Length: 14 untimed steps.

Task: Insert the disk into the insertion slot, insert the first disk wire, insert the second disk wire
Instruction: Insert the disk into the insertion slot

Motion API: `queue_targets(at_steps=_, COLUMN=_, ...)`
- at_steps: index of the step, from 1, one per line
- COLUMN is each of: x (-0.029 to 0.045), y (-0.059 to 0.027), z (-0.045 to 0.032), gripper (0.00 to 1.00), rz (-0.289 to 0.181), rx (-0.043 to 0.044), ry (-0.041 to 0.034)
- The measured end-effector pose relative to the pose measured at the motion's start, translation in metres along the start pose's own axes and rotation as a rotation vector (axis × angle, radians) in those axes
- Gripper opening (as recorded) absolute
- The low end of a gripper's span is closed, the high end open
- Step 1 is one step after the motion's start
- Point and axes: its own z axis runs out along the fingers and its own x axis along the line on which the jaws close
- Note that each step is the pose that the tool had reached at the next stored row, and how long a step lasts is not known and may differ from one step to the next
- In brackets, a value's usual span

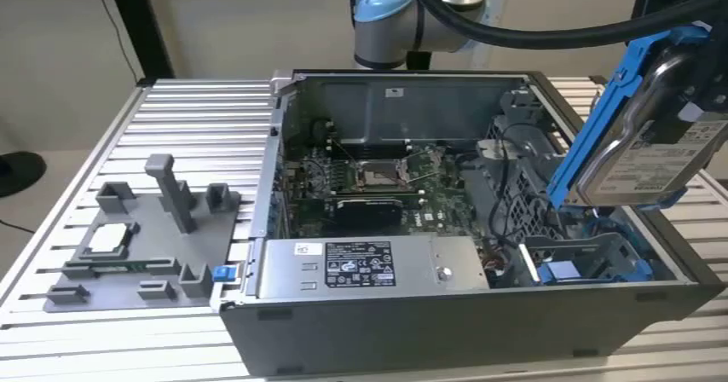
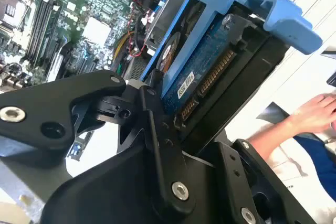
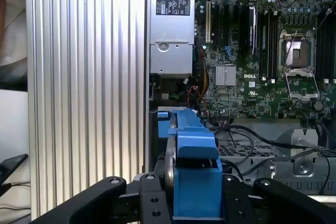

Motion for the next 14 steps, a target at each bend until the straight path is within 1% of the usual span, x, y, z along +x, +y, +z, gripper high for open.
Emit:
queue_targets(at_steps=8, x=0.0003, y=-0.0003, z=0.0008, gripper=0.0, rz=0.0, rx=0.0, ry=0.0001)
queue_targets(at_steps=14, x=0.0004, y=-0.0022, z=0.0057, gripper=0.0, rz=0.0, rx=0.0, ry=0.0)
